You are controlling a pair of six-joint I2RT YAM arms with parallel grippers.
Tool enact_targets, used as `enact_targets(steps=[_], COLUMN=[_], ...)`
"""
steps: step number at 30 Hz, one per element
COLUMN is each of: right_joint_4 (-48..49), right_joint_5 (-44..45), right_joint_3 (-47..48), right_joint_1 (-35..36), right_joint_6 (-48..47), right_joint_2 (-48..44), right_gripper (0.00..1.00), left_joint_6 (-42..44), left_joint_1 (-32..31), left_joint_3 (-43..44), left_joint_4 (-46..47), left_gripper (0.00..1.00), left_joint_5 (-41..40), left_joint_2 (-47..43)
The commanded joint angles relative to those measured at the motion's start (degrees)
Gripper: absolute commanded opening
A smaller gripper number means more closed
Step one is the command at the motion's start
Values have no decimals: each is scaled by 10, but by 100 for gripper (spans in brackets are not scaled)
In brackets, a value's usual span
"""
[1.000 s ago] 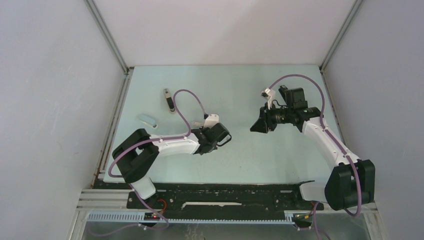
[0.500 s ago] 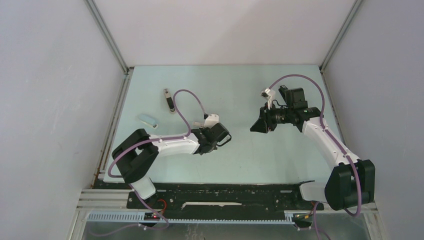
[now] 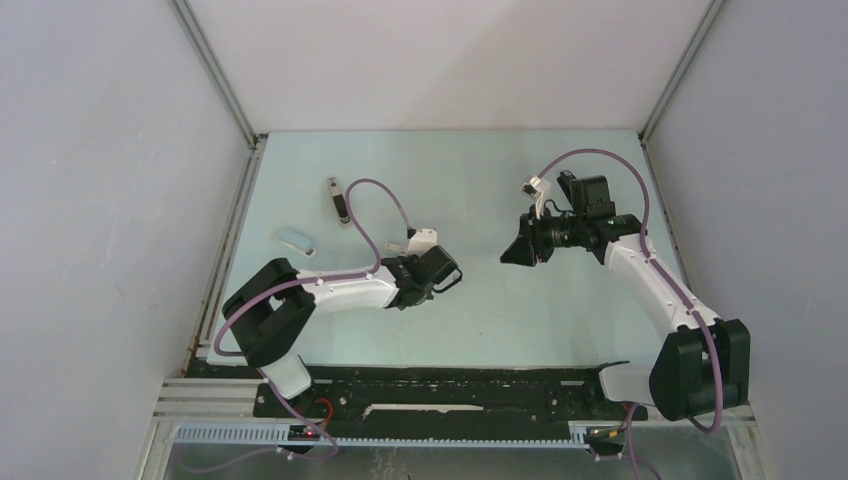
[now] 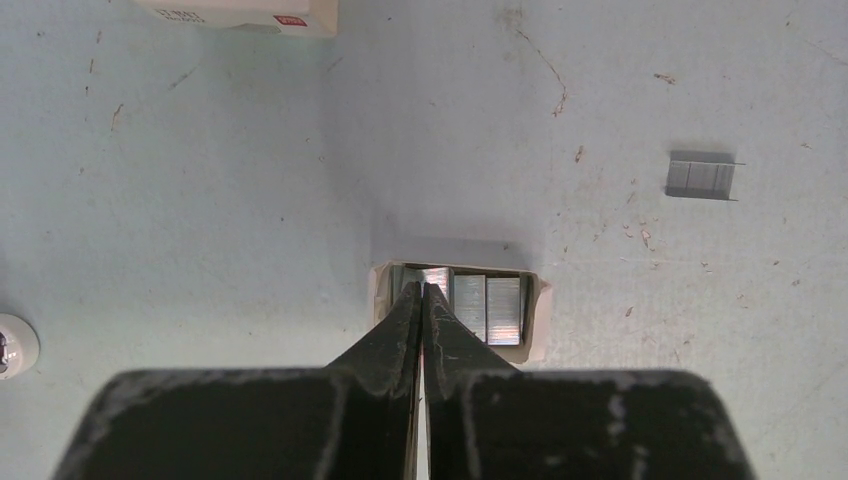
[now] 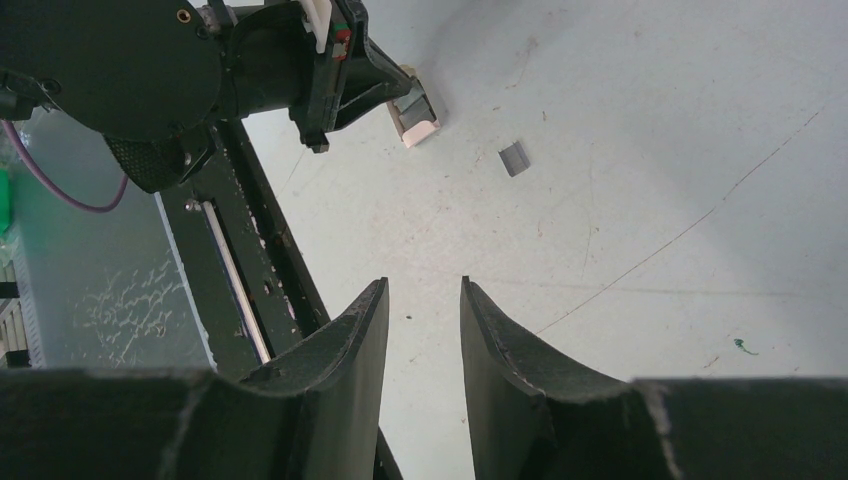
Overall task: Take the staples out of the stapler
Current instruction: Place the staple in the staple box.
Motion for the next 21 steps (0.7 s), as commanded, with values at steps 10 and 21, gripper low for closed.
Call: enact_targets(steps=[10,21], right_joint_4=[-3,-3], right_joint_5=[-11,-11], right_joint_3=[19,18], right_joint_1=[-4,-4], right_joint_6=[-8,-7], right_joint_2=[0,0], right_gripper=[41,41], left_joint_6=[7,8], left_joint_1=[-1,-1], left_joint_3=[14,15], left_joint_4=[-7,-10], left_gripper=[0,0], left_joint_5=[-18,-19], left_joint_2=[-6,2])
